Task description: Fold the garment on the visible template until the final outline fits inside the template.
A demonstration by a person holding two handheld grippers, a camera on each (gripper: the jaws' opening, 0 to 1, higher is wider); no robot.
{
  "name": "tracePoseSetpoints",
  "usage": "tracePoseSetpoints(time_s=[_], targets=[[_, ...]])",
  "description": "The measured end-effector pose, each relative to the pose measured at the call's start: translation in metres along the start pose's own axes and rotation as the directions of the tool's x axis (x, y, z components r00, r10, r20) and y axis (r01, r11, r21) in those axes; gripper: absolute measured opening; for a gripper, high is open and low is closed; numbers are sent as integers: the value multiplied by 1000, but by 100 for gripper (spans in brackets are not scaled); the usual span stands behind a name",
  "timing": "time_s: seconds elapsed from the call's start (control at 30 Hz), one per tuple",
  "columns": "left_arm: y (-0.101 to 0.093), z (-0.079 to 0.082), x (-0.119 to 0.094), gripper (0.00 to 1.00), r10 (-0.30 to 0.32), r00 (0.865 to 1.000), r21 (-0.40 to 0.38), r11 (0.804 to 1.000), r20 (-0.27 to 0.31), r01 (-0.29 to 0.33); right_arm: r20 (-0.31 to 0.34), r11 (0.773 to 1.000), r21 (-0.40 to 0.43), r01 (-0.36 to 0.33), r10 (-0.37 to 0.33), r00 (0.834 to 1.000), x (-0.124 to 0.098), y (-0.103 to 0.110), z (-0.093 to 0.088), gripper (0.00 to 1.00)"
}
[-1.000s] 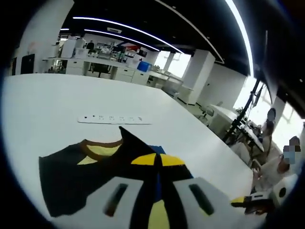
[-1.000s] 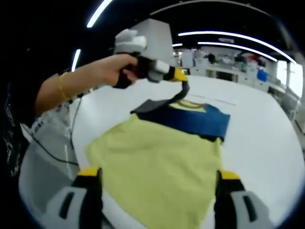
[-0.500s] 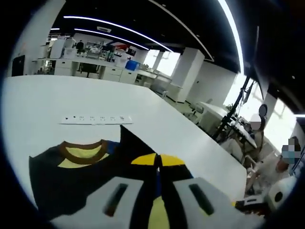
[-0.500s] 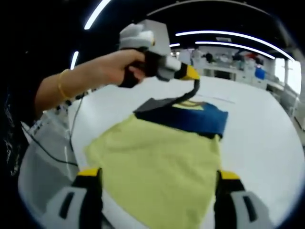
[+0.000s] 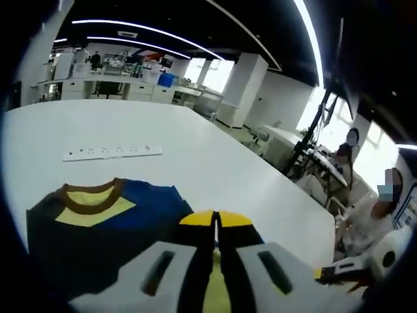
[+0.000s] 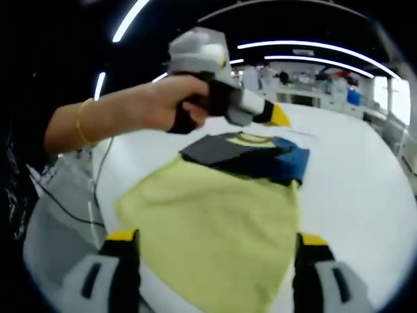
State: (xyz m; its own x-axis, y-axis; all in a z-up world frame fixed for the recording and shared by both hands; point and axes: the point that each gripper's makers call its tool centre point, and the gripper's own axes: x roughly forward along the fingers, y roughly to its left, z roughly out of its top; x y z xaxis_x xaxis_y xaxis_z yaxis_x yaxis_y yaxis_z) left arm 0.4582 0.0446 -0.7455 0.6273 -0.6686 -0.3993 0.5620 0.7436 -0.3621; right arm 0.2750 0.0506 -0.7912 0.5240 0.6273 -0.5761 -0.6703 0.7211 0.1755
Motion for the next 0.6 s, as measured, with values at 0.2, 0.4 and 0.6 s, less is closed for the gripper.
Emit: tracePoseSetpoints(time_s=[0.2, 0.4, 0.6], targets=[[-15, -24, 6, 0, -26, 998, 27, 999, -54, 28, 0, 1000, 10, 1, -1, 1000, -1, -1, -3, 99], [-23, -33, 0, 12, -48, 996, 108, 993, -69, 56, -10, 1000, 21, -16, 16, 1000, -2, -2, -7, 99], [-16, -29, -16, 36, -68, 996, 145, 987, -49, 75, -44, 999, -1, -38, 38, 998, -2, -4, -12, 99]])
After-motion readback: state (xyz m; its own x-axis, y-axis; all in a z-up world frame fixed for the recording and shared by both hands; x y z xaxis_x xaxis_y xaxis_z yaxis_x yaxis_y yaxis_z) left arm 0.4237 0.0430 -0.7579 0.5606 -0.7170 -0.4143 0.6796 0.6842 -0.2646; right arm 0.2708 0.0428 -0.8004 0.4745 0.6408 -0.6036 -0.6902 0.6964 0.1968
